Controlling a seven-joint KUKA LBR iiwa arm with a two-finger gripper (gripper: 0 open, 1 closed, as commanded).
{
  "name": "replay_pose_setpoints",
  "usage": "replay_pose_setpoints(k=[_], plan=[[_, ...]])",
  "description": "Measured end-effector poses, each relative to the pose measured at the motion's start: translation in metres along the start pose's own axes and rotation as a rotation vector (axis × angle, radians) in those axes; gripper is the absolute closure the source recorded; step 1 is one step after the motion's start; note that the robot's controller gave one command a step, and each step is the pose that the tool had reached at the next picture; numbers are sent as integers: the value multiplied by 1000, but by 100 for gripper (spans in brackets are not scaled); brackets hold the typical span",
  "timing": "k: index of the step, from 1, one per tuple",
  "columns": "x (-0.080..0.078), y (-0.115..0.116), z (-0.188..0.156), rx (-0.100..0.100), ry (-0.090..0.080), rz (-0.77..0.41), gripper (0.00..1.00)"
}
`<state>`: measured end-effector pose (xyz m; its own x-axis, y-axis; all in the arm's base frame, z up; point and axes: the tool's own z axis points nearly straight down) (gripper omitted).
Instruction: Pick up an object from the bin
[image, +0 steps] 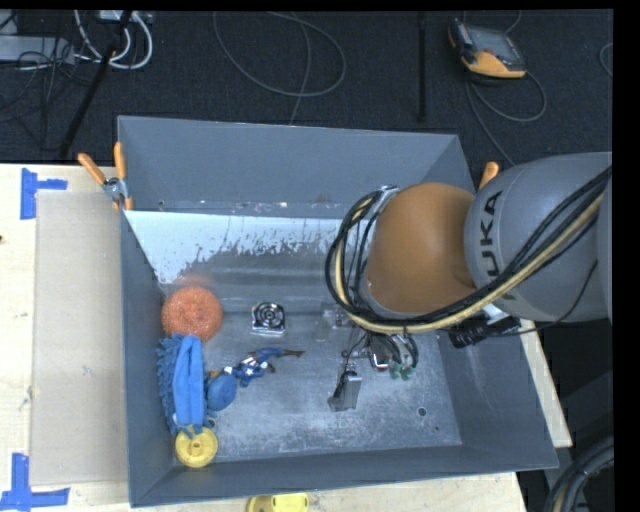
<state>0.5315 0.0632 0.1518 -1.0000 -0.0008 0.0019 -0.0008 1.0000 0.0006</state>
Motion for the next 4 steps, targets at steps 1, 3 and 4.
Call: replay_pose_setpoints(k=[1,3,4], plan=[[-21,34,34,2,-11,-94,0],[-46,74,20,-1,-6,-65,0],[-47,80,67,1,-3,-174,0]])
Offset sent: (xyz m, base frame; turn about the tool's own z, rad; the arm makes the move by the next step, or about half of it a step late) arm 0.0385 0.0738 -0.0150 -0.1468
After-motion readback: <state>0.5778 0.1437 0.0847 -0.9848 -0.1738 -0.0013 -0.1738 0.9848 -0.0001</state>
